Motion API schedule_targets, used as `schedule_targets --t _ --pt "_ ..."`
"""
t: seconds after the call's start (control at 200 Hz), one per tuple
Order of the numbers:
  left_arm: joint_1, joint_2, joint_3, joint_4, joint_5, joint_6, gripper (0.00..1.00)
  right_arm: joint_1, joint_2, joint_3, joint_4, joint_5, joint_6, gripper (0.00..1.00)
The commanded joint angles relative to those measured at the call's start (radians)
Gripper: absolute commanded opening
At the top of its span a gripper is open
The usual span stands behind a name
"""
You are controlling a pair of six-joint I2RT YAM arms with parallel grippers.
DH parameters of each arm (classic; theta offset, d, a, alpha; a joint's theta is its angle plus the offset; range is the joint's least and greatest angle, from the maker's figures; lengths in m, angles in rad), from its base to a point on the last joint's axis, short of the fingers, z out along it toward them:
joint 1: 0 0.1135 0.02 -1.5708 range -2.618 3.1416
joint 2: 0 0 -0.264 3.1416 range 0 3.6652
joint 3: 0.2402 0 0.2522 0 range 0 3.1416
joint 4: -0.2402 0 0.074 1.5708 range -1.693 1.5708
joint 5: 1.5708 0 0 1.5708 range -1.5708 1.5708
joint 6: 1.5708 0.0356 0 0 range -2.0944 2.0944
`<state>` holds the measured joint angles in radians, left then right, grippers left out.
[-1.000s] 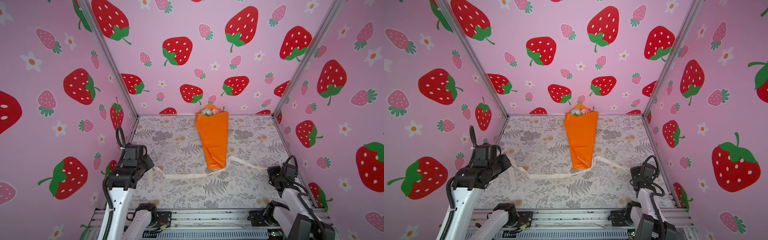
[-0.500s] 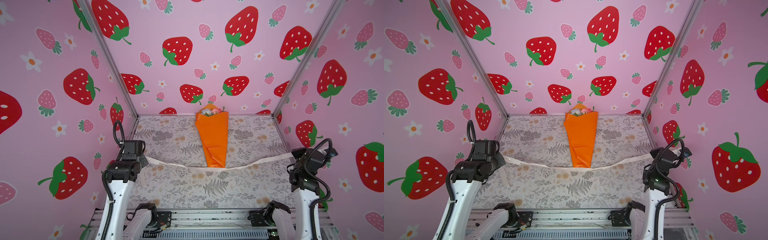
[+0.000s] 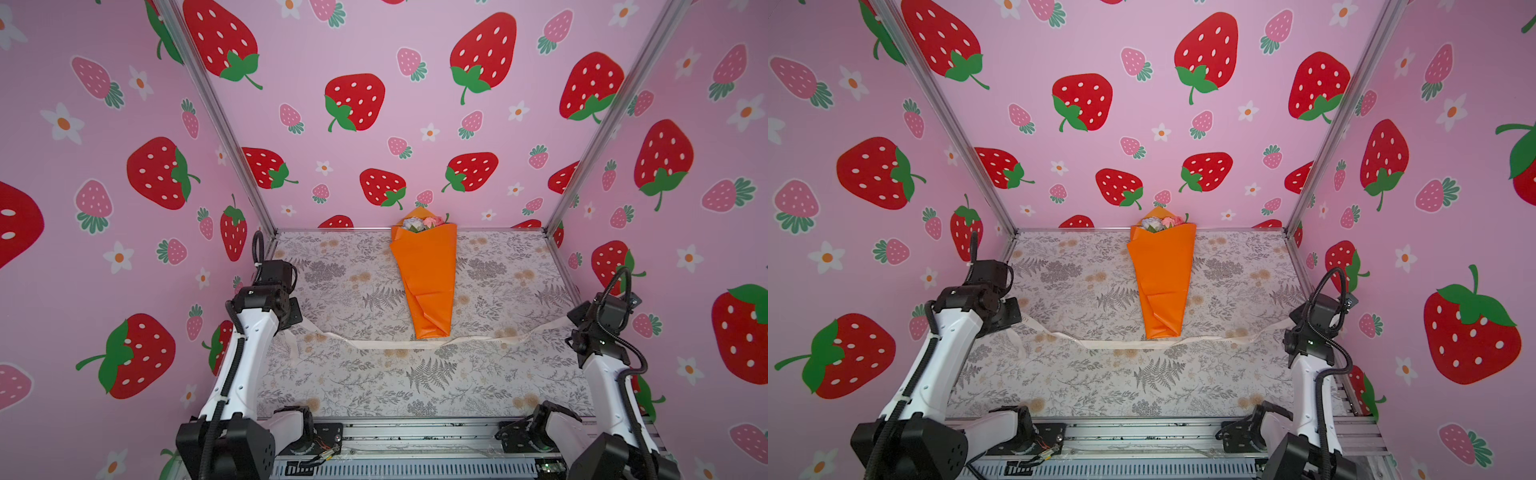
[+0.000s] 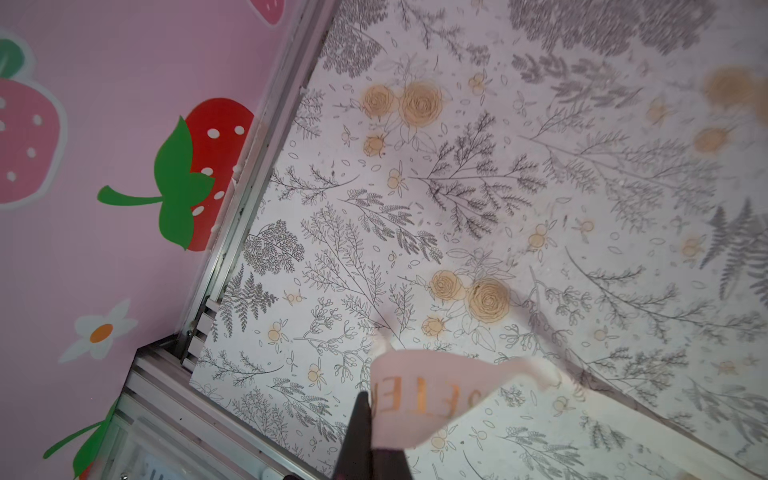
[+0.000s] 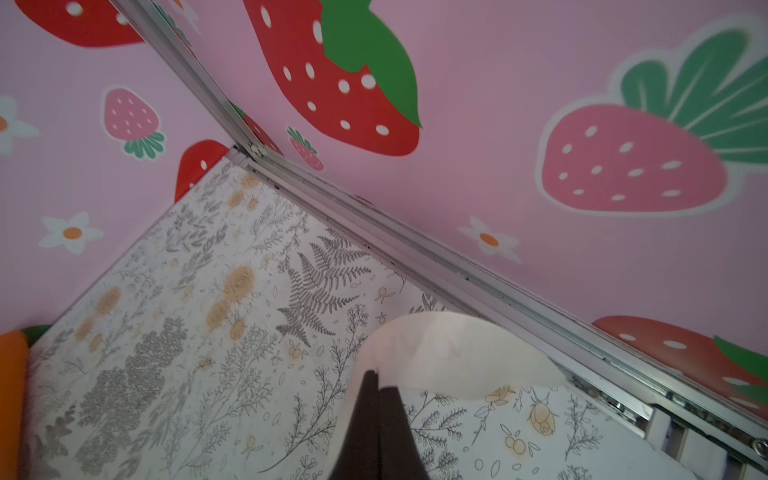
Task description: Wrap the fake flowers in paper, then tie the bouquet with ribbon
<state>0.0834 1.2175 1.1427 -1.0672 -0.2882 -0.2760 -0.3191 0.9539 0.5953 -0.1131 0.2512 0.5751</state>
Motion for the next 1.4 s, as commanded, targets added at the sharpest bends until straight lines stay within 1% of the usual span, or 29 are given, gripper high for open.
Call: schedule_targets --t 0.0,0.02,0.03,0.06,0.145,0.195,0.245,0.28,0.32,0.36,0.39,0.405,0.455,0.47,0.5,0.535,0.62,0.745,0.825,0.835,0.87,0.92,0.965,1.021,1.111,1.156,1.301,1.396 --pt "-0.004 0.067 0.022 -0.048 -0.042 0.048 0.04 -0.003 0.046 0.030 0.000 -0.043 -0.040 0.00" --pt "-0.004 0.080 0.027 -0.054 -0.052 0.046 0.05 -0.003 0.050 0.033 0.000 -0.052 -0.045 0.00" --pt "-0.004 0.086 0.029 -0.054 -0.058 0.044 0.08 -0.003 0.054 0.037 0.000 -0.057 -0.046 0.00" --pt "-0.006 0.102 0.029 -0.050 -0.071 0.045 0.12 -0.002 0.058 0.038 0.002 -0.067 -0.049 0.00" --pt "-0.007 0.163 0.019 -0.018 -0.073 0.042 0.13 -0.001 0.058 0.030 0.017 -0.079 -0.045 0.00" --pt "-0.014 0.210 0.019 -0.016 -0.043 0.018 0.12 -0.001 0.057 0.027 0.021 -0.085 -0.046 0.00" --pt "-0.033 0.240 -0.008 0.027 0.001 -0.010 0.12 -0.001 0.057 0.029 0.014 -0.086 -0.050 0.00" --pt "-0.047 0.256 -0.034 0.067 0.036 -0.031 0.14 -0.001 0.055 0.030 0.012 -0.086 -0.052 0.00" --pt "-0.054 0.273 -0.056 0.094 0.097 -0.067 0.21 -0.001 0.052 0.031 0.008 -0.089 -0.054 0.00" --pt "-0.066 0.285 -0.058 0.106 0.166 -0.088 0.22 -0.001 0.049 0.033 0.003 -0.094 -0.057 0.00" --pt "-0.081 0.280 -0.061 0.118 0.181 -0.106 0.22 -0.001 0.048 0.034 -0.002 -0.097 -0.059 0.00" --pt "-0.087 0.272 -0.063 0.120 0.174 -0.120 0.25 -0.001 0.044 0.034 -0.004 -0.099 -0.059 0.00" --pt "-0.103 0.232 -0.078 0.132 0.143 -0.161 0.49 -0.001 0.039 0.032 -0.008 -0.104 -0.060 0.00" --pt "-0.104 0.218 -0.083 0.134 0.141 -0.170 0.53 -0.001 0.037 0.031 -0.008 -0.104 -0.060 0.00" --pt "-0.103 0.187 -0.094 0.139 0.145 -0.185 0.59 -0.001 0.034 0.030 -0.009 -0.105 -0.062 0.00" --pt "-0.096 0.151 -0.110 0.142 0.155 -0.204 0.62 -0.001 0.031 0.029 -0.013 -0.105 -0.064 0.00" --pt "-0.090 0.066 -0.167 0.161 0.223 -0.266 0.63 -0.001 0.023 0.029 -0.021 -0.105 -0.073 0.00" --pt "-0.073 -0.036 -0.292 0.205 0.315 -0.411 0.64 -0.001 0.011 0.027 -0.023 -0.106 -0.079 0.00" --pt "-0.058 -0.083 -0.380 0.280 0.414 -0.481 0.61 -0.001 0.007 0.029 -0.023 -0.116 -0.086 0.00" --pt "-0.058 -0.088 -0.388 0.293 0.417 -0.487 0.61 -0.001 0.007 0.030 -0.023 -0.115 -0.088 0.00" --pt "-0.059 -0.101 -0.422 0.336 0.482 -0.508 0.60 -0.001 0.006 0.031 -0.026 -0.118 -0.094 0.00" --pt "-0.056 -0.112 -0.467 0.397 0.533 -0.533 0.59 -0.001 0.006 0.034 -0.030 -0.122 -0.101 0.00" --pt "-0.049 -0.107 -0.489 0.411 0.533 -0.546 0.58 -0.001 0.002 0.034 -0.035 -0.122 -0.106 0.00" --pt "-0.032 -0.086 -0.501 0.418 0.528 -0.551 0.54 -0.001 -0.004 0.032 -0.037 -0.128 -0.109 0.00" --pt "0.005 -0.042 -0.518 0.455 0.580 -0.554 0.53 -0.001 -0.016 0.024 -0.036 -0.146 -0.103 0.00" --pt "0.025 -0.016 -0.524 0.468 0.589 -0.555 0.53 -0.001 -0.020 0.021 -0.034 -0.151 -0.101 0.00" --pt "0.104 0.033 -0.528 0.448 0.545 -0.529 0.47 -0.001 -0.026 0.017 -0.036 -0.153 -0.103 0.00" --pt "0.160 0.054 -0.527 0.439 0.533 -0.499 0.46 -0.001 -0.029 0.017 -0.037 -0.158 -0.102 0.00"
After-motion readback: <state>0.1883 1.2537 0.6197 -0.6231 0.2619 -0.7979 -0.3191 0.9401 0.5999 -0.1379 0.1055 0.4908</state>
